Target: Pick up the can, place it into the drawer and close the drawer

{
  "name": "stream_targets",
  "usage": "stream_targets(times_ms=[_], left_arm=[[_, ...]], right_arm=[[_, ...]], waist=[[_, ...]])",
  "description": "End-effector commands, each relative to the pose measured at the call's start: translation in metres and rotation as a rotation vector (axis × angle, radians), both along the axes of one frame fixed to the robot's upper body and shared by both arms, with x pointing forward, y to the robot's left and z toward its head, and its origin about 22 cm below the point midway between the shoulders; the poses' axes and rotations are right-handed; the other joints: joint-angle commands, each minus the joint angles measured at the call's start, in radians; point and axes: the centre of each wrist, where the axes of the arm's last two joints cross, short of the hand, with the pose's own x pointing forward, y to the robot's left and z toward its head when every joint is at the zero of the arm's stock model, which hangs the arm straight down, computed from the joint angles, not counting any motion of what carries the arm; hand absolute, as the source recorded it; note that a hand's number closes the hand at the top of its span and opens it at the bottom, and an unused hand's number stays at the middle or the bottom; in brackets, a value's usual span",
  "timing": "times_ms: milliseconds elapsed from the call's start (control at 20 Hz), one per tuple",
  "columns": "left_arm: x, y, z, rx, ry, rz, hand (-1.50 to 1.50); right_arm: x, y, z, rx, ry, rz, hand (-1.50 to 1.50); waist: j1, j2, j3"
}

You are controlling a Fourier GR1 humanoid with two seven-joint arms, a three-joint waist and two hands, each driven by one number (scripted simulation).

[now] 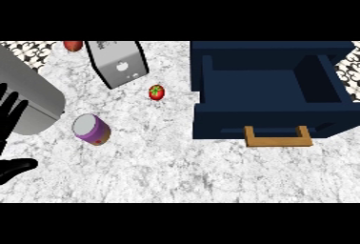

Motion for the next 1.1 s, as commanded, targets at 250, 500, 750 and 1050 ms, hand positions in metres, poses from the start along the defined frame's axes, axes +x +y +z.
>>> stream_targets(times_ms=[250,500,750,1050], left_arm=[[0.044,-0.028,-0.035,-0.005,0.035,-0.004,-1.50],[0.044,-0.022,-0.070,0.027,0.069,0.026,-1.50],[0.041,-0.008,-0.100,0.044,0.076,0.054,-1.50],[0.058,-0.013,-0.121,0.039,0.103,0.102,-1.50]], right_arm=[[-0.018,-0.010,0.012,-0.005,0.006,-0.013,-1.50],[-0.012,-0.010,0.002,-0.006,0.010,-0.004,-1.50],[-0.037,-0.022,-0.002,-0.013,0.011,0.001,-1.50],[-0.027,-0.028,0.019,-0.006,0.007,0.001,-1.50]], waist=[[-0.005,0.001,0.000],[0.000,0.001,0.000],[-0.003,0.000,0.000],[-0.002,0.001,0.000]])
